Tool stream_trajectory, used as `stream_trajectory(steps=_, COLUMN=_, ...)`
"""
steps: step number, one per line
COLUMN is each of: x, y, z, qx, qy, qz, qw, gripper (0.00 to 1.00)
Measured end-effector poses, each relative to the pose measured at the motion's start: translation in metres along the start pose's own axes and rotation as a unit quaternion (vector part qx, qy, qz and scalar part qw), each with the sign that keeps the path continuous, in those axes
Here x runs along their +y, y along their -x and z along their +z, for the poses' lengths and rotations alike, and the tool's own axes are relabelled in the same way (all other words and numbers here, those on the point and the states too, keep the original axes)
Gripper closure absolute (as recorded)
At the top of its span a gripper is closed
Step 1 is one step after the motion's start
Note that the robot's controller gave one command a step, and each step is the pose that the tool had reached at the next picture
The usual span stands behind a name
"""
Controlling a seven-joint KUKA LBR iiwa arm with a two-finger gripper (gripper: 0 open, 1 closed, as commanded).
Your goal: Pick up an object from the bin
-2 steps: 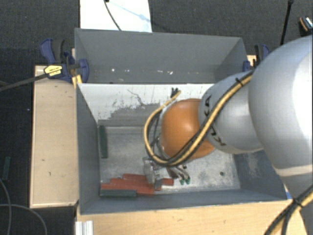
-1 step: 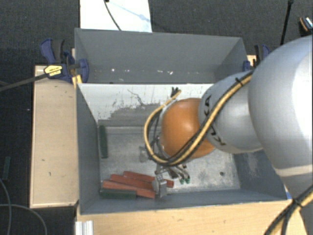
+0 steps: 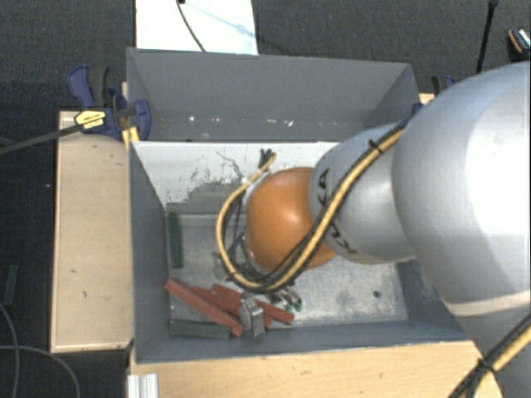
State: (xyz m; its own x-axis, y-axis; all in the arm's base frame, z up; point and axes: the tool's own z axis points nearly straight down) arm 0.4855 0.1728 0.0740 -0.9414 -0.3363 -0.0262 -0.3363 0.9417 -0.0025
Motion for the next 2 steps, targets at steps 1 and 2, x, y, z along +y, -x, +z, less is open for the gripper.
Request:
stream_trajectory(steps=1, x=-0.0158, y=0.0011, z=0.0036, qx=0.0098, qy=0.002, qz=-0.063, qw=0.998, gripper=0.0)
stream_trajectory(steps=2, x=-0.0151, y=0.0014, z=0.0031, qx=0.0094, qy=0.002, qz=-0.061, qw=0.9981, gripper=1.0)
